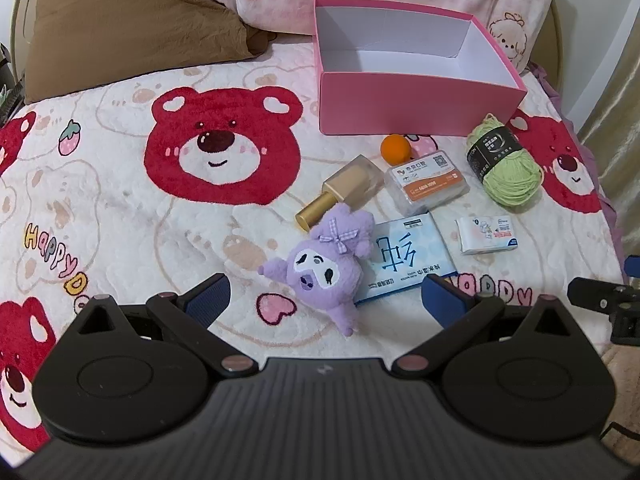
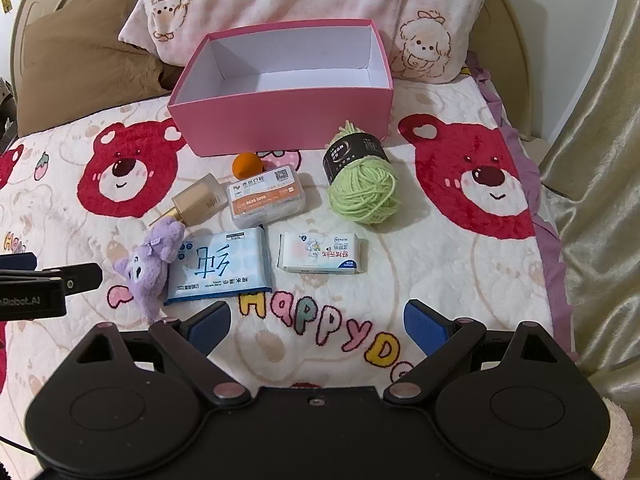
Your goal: Organize objects
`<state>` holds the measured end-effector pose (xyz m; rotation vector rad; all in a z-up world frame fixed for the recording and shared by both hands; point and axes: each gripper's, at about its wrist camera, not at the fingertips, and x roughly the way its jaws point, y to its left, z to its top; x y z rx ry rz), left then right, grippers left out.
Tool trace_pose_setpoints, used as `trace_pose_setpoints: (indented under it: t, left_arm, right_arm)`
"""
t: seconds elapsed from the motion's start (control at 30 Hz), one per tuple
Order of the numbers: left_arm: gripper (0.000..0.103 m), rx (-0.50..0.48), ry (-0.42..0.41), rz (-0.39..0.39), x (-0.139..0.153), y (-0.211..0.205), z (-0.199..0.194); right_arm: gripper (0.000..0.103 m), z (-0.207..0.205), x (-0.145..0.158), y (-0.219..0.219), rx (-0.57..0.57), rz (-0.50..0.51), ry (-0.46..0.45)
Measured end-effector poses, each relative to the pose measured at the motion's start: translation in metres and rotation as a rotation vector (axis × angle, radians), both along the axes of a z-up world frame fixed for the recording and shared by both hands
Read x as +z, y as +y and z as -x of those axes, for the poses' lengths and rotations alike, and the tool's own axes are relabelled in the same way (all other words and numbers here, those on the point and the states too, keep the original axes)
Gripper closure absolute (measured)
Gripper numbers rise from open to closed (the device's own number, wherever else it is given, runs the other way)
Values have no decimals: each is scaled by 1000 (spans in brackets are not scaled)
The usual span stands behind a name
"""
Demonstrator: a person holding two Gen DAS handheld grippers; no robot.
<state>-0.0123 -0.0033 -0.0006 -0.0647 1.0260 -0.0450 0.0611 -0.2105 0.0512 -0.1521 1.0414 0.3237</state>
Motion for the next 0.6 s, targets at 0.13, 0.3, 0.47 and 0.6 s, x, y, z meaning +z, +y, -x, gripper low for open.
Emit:
trace_pose_setpoints:
  t: [0.13, 0.3, 0.47, 0.6]
  left_arm:
    - [0, 2, 2, 4, -1, 0, 1]
    - [0, 3, 8, 14, -1, 0, 2]
    - [0, 8, 20, 41, 0, 3, 1]
    - [0, 12, 20, 43, 1, 3, 2]
  right_arm:
    - [7, 1, 0, -1, 2, 1, 0]
    - [7, 2, -1, -2, 4, 4, 0]
    - [7, 3, -1, -2, 7, 6, 0]
    - [7, 3, -1, -1, 9, 8, 1]
